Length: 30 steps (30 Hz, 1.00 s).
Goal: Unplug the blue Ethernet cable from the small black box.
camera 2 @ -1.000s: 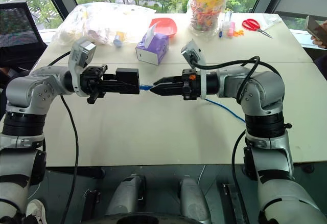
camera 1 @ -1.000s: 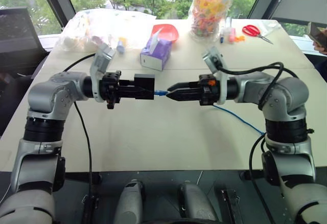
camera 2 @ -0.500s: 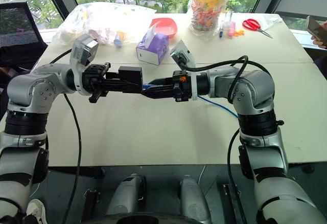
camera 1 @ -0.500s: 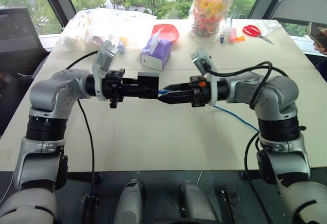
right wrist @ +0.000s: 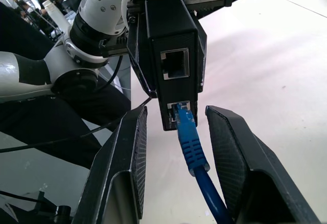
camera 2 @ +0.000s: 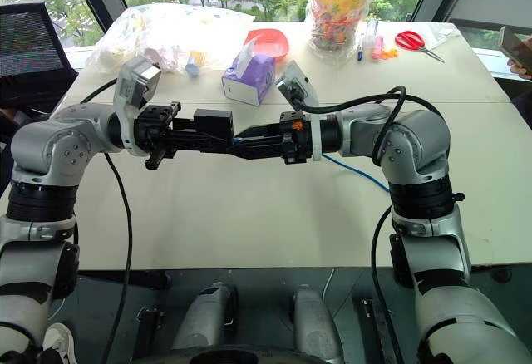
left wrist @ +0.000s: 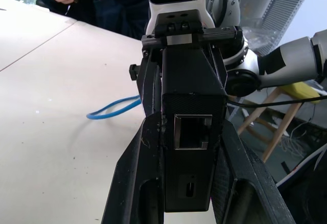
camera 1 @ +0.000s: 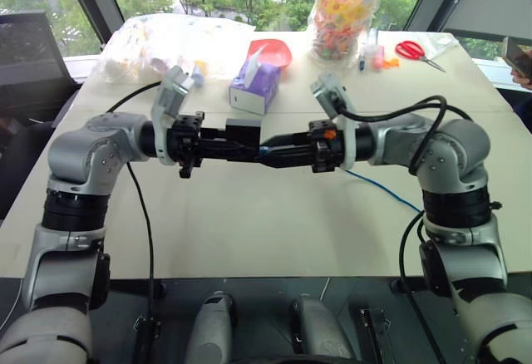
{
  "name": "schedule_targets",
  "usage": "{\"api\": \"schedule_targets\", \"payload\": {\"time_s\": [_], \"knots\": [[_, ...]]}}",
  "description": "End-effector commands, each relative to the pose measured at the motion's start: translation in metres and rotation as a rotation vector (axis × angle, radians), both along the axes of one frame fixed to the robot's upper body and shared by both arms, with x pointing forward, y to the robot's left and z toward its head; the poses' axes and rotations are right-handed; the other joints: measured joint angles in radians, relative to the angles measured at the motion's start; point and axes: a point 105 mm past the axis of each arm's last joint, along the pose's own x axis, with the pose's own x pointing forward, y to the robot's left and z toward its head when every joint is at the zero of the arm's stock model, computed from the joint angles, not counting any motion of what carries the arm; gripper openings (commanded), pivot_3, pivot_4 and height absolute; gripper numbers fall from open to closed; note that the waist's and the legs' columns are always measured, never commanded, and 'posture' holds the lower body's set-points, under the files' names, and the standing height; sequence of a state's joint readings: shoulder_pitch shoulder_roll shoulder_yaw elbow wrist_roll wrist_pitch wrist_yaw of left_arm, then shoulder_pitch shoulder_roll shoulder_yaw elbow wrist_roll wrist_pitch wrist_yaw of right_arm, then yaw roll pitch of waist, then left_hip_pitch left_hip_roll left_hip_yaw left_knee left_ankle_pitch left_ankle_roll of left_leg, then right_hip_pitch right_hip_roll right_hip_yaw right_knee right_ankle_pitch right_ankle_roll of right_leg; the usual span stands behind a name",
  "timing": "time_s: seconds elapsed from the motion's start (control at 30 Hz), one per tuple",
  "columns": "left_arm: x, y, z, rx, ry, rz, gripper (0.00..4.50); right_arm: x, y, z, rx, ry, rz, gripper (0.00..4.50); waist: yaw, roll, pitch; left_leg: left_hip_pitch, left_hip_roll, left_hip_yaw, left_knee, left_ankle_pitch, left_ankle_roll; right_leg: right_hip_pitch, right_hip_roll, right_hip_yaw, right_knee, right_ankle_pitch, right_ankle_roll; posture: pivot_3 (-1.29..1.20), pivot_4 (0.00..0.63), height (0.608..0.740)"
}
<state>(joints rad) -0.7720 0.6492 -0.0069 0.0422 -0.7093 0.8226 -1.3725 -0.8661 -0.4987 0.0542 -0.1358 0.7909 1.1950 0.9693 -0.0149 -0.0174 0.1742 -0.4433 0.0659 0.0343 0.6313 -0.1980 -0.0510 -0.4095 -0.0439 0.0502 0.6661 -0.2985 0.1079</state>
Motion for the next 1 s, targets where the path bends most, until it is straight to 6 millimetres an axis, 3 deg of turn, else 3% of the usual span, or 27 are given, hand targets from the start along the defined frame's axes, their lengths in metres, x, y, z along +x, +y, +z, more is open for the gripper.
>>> {"api": "schedule_targets", "payload": {"time_s": [0.03, 0.33, 0.43, 0.5, 1.0], "knots": [[-0.0037, 0.0014, 0.0080, -0.004, -0.044, -0.007, 0.54, -0.0063, 0.0003, 0.0111, 0.006, -0.049, 0.022, 1.87, 0.000, 0.000, 0.000, 0.000, 0.000, 0.000, 0.000, 0.000, 0.000, 0.000, 0.000, 0.000, 0.000, 0.000, 0.000, 0.00, 0.150, 0.735], [-0.0037, 0.0026, 0.0080, 0.000, -0.044, -0.003, 0.54, -0.0072, 0.0003, 0.0099, 0.003, -0.046, 0.026, 1.87, 0.000, 0.000, 0.000, 0.000, 0.000, 0.000, 0.000, 0.000, 0.000, 0.000, 0.000, 0.000, 0.000, 0.000, 0.000, 0.00, 0.150, 0.735], [-0.0034, 0.0026, 0.0083, 0.000, -0.045, -0.002, 0.54, -0.0070, 0.0001, 0.0095, 0.001, -0.046, 0.026, 0.98, 0.000, 0.000, 0.000, 0.000, 0.000, 0.000, 0.000, 0.000, 0.000, 0.000, 0.000, 0.000, 0.000, 0.000, 0.000, 0.00, 0.150, 0.735], [-0.0031, 0.0026, 0.0084, 0.000, -0.046, -0.001, 0.54, -0.0073, 0.0003, 0.0093, 0.000, -0.046, 0.027, 0.04, 0.000, 0.000, 0.000, 0.000, 0.000, 0.000, 0.000, 0.000, 0.000, 0.000, 0.000, 0.000, 0.000, 0.000, 0.000, 0.00, 0.150, 0.735], [-0.0059, 0.0028, 0.0076, 0.013, -0.065, -0.008, 0.54, -0.0009, -0.0021, 0.0019, -0.041, -0.098, -0.012, 0.04, 0.000, 0.000, 0.000, 0.000, 0.000, 0.000, 0.000, 0.000, 0.000, 0.000, 0.000, 0.000, 0.000, 0.000, 0.000, 0.00, 0.150, 0.735]]}}
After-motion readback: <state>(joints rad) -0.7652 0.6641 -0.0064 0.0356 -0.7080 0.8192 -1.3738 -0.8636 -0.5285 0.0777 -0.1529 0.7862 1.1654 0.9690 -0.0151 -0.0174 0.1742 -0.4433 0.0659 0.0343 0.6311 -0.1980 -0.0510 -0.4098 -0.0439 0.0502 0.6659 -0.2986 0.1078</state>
